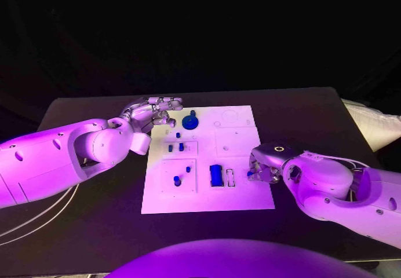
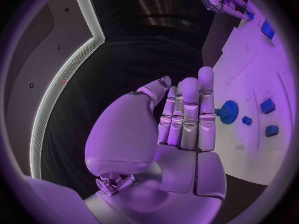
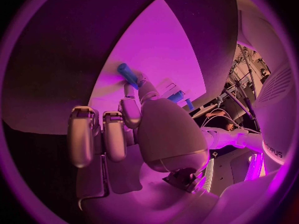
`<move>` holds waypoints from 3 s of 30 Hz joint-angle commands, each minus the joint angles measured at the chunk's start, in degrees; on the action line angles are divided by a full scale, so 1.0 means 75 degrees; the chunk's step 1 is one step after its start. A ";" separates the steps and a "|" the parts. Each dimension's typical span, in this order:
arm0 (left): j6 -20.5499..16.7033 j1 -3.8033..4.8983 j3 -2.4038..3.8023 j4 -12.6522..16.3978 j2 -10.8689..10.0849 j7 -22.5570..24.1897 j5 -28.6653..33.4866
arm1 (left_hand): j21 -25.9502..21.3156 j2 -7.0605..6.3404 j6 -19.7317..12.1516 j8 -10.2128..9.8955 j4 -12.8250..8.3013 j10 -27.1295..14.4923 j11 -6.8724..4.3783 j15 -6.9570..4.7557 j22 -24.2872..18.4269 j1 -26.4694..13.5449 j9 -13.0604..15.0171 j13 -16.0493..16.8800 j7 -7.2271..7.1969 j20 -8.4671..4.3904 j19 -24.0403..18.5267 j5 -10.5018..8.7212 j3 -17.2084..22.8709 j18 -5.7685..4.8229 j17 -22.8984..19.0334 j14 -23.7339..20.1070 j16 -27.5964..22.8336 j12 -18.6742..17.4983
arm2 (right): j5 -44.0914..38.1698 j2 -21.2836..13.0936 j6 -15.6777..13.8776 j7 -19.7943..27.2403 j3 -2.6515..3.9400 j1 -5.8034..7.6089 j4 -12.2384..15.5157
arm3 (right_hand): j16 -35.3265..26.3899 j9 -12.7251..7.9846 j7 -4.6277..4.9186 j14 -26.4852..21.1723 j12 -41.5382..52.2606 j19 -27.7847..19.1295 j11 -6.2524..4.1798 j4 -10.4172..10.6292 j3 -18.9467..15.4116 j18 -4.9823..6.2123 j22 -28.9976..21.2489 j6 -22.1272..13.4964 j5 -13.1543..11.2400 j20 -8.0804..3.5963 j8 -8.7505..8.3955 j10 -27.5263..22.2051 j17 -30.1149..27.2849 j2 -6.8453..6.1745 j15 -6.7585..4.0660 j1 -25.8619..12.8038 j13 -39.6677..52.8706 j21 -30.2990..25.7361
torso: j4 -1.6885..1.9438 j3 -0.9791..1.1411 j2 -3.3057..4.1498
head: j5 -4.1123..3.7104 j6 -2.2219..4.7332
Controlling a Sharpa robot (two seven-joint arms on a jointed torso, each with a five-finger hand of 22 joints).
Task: Assemble the parts on the task board
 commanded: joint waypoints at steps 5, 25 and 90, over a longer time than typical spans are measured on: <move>0.0157 -0.0001 0.0004 0.0008 0.0018 0.0006 -0.0064 | -0.0058 0.0076 -0.0044 0.0046 0.0001 -0.0072 0.0002 -0.0014 -0.0020 0.0022 -0.0011 -0.0012 0.0008 0.0023 -0.0012 -0.0014 -0.0068 0.0135 -0.0017 -0.0062 -0.0043 0.0035 | 0.0241 -0.0046 0.0003 -0.0216 -0.0146 -0.0153 -0.0125 | 0.0059 -0.0044 -0.0073 0.0579 0.0012 0.0121 -0.0077 0.0223 0.0567 -0.0148 0.0284 0.0149 0.1439 -0.0042 -0.0082 0.0080 0.1074 0.0215 -0.0081 -0.0208 0.0134 0.0051 | -0.0002 0.0005 0.0000 | 0.0001 0.0000; 0.0159 0.0000 0.0004 0.0023 0.0045 -0.0009 -0.0070 | -0.0058 0.0076 -0.0044 0.0046 0.0001 -0.0072 0.0002 -0.0014 -0.0020 0.0022 -0.0011 -0.0012 0.0008 0.0023 -0.0012 -0.0014 -0.0068 0.0135 -0.0017 -0.0062 -0.0043 0.0035 | 0.4755 0.0014 -0.2612 -0.0188 -0.0116 0.0008 0.0191 | 0.0132 0.0065 -0.0126 0.0614 0.0225 0.0177 -0.0111 0.0943 0.1725 -0.0165 0.0375 0.0255 0.2071 -0.0090 -0.0155 0.0284 0.1219 -0.0239 -0.0128 -0.1463 0.0326 0.0107 | 0.0002 0.0001 0.0008 | 0.0035 0.0000; 0.0279 0.0002 0.0005 0.0080 0.0007 -0.0149 -0.0106 | -0.0079 0.0081 -0.0064 0.0053 -0.0003 -0.0101 0.0011 -0.0008 -0.0035 0.0018 -0.0011 -0.0015 0.0017 0.0029 -0.0017 -0.0014 -0.0095 0.0135 -0.0031 -0.0079 -0.0041 0.0051 | 0.4219 0.0613 -0.1885 -0.0286 -0.0114 0.0045 -0.0204 | 0.0125 0.0419 -0.0261 0.0616 0.0589 0.0233 -0.0207 0.1482 0.1519 -0.0185 0.0484 0.0581 0.1603 -0.0143 0.0046 0.0557 0.1229 -0.0065 -0.0202 -0.2478 0.0620 0.0157 | -0.0010 0.0004 0.0008 | 0.0184 0.0000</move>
